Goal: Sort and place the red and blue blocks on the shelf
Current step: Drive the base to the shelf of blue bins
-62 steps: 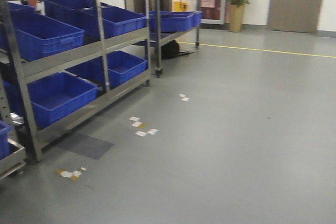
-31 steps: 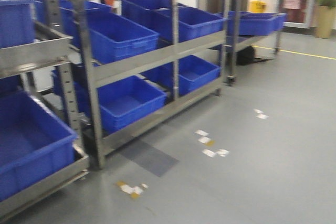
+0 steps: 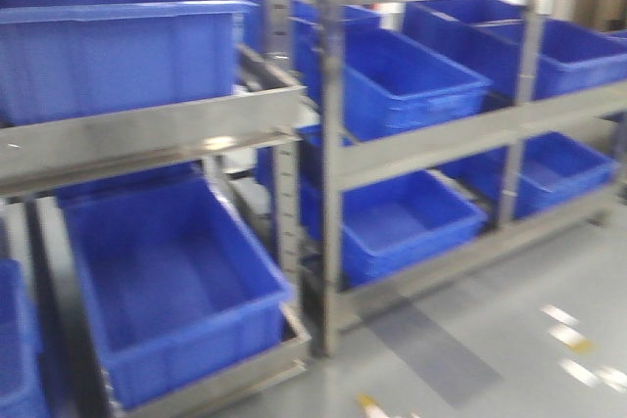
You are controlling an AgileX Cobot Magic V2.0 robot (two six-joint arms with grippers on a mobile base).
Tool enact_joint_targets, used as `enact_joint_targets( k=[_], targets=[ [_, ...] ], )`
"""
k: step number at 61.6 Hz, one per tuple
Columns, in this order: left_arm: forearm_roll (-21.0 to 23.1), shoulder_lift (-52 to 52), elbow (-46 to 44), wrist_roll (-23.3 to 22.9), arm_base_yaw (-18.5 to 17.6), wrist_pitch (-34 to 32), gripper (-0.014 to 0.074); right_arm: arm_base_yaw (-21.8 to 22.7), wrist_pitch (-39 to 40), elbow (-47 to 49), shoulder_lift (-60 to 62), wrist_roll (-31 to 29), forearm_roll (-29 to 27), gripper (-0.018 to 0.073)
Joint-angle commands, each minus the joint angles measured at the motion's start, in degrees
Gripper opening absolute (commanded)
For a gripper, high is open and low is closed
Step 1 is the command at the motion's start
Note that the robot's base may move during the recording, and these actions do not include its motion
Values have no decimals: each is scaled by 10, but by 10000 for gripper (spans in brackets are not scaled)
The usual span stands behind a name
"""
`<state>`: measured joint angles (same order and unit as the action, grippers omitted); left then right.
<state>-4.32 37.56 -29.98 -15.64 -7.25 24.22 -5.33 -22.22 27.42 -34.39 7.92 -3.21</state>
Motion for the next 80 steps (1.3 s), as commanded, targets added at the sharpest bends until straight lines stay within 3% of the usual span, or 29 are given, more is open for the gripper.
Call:
enact_joint_targets(
  k=[1, 80],
  targets=[
    [-3, 1, -21, -3, 0, -48, 127, 4, 46, 16, 2, -5, 5, 57],
    [-3, 1, -21, -3, 0, -48, 127, 4, 46, 16, 2, -5, 5, 57]
  ],
)
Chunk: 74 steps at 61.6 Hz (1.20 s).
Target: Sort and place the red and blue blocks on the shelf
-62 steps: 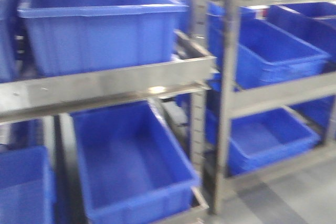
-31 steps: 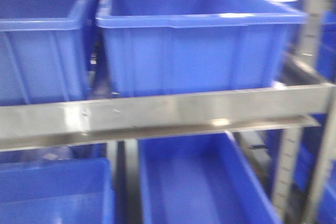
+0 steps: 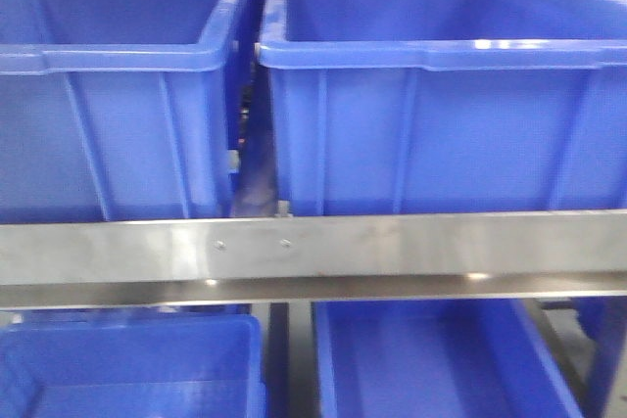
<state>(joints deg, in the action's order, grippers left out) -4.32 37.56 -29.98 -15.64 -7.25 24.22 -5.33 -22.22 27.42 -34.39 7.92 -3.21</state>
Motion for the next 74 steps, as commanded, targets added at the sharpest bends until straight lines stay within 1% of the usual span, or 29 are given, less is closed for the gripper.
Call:
enact_joint_targets(
  k=[1, 74],
  targets=[
    [-3, 1, -21, -3, 0, -48, 127, 4, 46, 16, 2, -5, 5, 57],
    [-3, 1, -21, -3, 0, -48, 127, 4, 46, 16, 2, -5, 5, 57]
  ],
)
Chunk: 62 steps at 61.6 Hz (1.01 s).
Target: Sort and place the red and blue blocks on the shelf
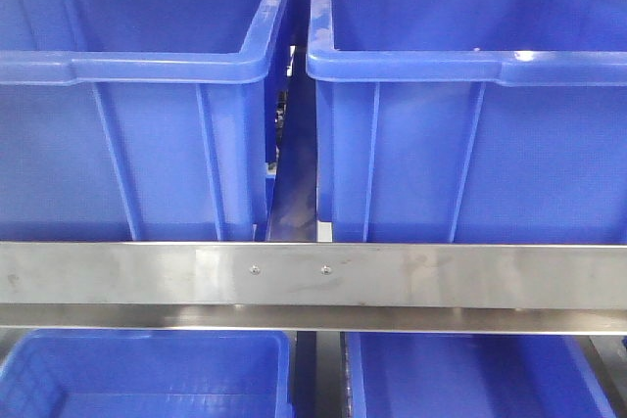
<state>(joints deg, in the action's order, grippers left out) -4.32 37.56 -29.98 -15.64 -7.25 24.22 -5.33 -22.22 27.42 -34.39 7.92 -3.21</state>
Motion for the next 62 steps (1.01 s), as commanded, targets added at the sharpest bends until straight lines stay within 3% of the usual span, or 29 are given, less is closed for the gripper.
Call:
enact_joint_targets(
  k=[1, 62],
  targets=[
    [-3, 1, -21, -3, 0, -48, 127, 4, 46, 16, 2, -5, 5, 57],
    [-3, 1, -21, -3, 0, -57, 127, 4, 58, 16, 2, -5, 4, 57]
  ],
)
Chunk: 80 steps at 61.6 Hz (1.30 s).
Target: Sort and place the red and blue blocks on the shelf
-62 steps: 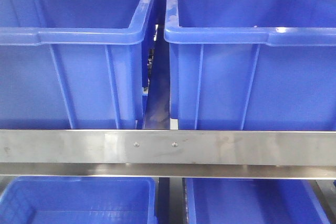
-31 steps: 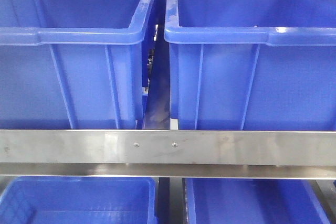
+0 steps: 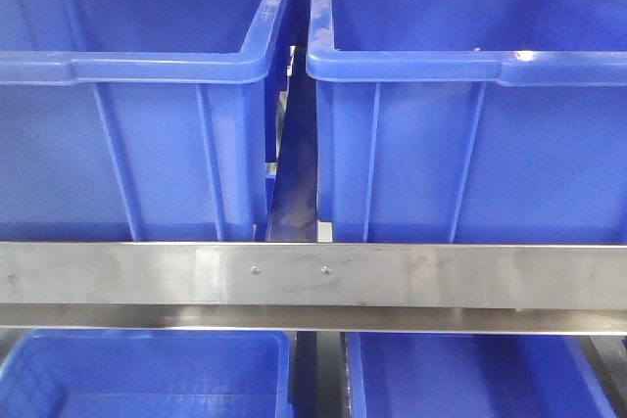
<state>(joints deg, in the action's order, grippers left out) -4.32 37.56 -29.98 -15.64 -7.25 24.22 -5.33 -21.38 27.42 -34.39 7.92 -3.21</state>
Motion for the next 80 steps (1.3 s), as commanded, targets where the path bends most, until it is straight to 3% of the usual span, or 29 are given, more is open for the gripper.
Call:
enact_joint_targets(
  k=[1, 17, 29, 50, 57, 66, 80],
  targets=[
    [-4, 2, -21, -3, 0, -57, 127, 4, 49, 16, 2, -5, 4, 57],
    [15, 2, -25, -3, 0, -91, 127, 4, 75, 26, 1, -5, 0, 57],
    [16, 33, -64, -3, -1, -121, 127, 4, 103, 85, -49, -5, 0, 57],
    [16, 233, -215, -3, -1, -154, 127, 4, 133, 249, -263, -5, 0, 57],
    [16, 306, -270, -3, -17, -162, 127, 4, 138, 290, -328, -5, 0, 57],
    [-6, 387, -328, 0, -46, -158, 127, 4, 145, 321, -392, -5, 0, 57],
    [-12, 443, -357, 0, -51, -158, 127, 4, 151, 338, -423, -5, 0, 57]
  ],
)
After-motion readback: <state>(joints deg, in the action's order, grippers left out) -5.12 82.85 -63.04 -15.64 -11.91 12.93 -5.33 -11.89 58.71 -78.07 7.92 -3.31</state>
